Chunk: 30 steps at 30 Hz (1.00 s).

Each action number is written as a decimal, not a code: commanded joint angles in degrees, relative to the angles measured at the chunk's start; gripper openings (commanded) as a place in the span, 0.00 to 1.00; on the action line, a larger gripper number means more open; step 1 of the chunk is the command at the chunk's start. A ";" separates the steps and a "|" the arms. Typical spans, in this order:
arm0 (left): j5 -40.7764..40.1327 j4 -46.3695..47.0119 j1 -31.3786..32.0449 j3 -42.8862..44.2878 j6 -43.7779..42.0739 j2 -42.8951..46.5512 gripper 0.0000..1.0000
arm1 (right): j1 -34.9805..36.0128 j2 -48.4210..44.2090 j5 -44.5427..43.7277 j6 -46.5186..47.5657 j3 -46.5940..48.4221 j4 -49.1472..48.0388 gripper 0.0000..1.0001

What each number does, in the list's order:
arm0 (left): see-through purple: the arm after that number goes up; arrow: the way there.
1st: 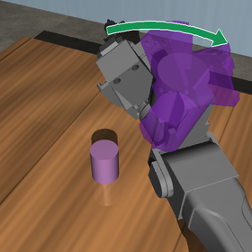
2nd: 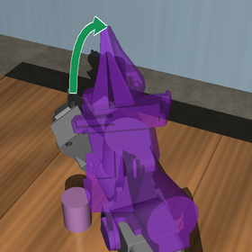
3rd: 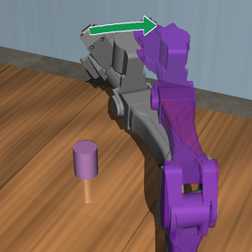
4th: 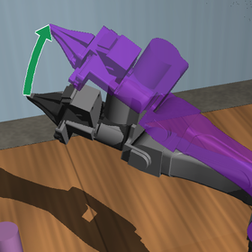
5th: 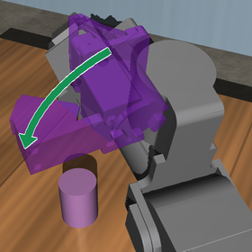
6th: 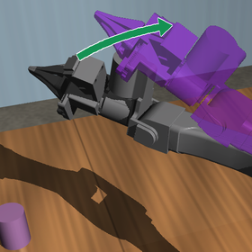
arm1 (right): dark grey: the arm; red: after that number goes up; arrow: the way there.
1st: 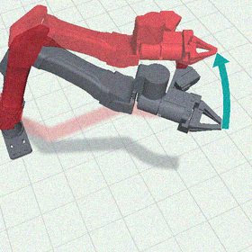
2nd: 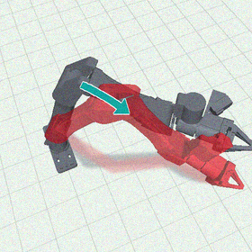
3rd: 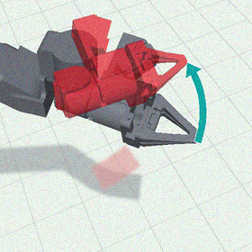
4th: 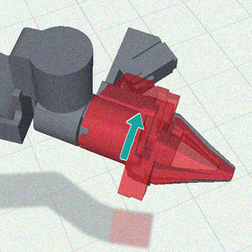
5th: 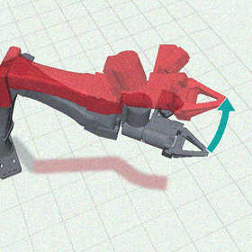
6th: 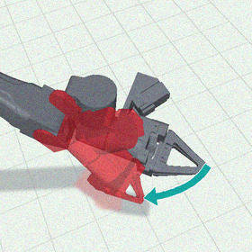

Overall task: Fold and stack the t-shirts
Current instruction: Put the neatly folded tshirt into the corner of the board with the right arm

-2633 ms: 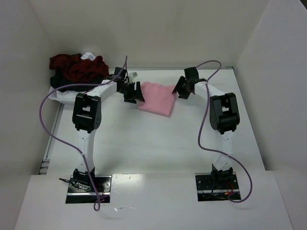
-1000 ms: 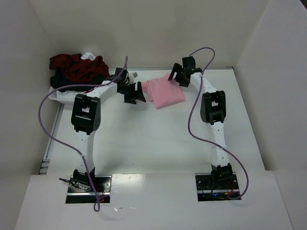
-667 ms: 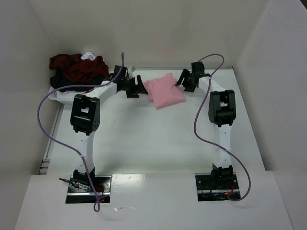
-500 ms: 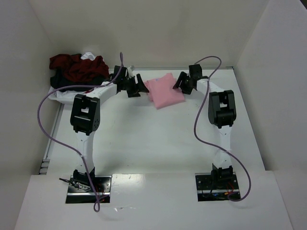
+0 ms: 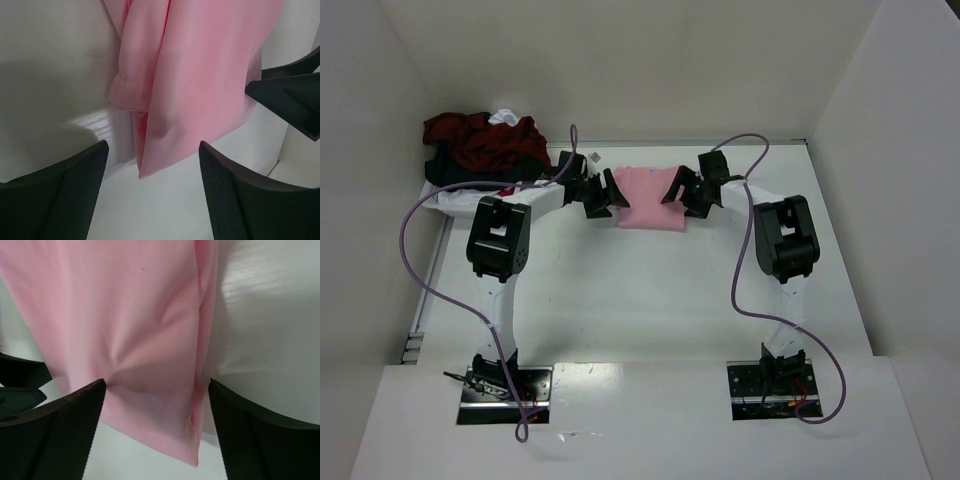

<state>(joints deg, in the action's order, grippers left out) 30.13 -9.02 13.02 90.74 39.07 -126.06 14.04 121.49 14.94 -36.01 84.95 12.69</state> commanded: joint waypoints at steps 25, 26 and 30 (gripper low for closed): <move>3.18 -6.89 -1.50 -7.95 -9.88 17.33 0.81 | -2.09 6.39 0.00 0.33 4.61 -0.56 0.52; 3.18 -6.89 -1.50 -7.95 -9.89 17.34 0.81 | -2.09 7.00 0.00 0.33 4.61 -0.56 0.48; 3.18 -7.41 -1.50 -8.47 -9.89 17.87 0.81 | -2.09 7.62 -0.52 0.33 5.14 -0.56 0.27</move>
<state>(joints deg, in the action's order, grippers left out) 32.36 -15.70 11.73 82.83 31.22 -111.22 12.03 126.76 16.47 -36.34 88.97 10.72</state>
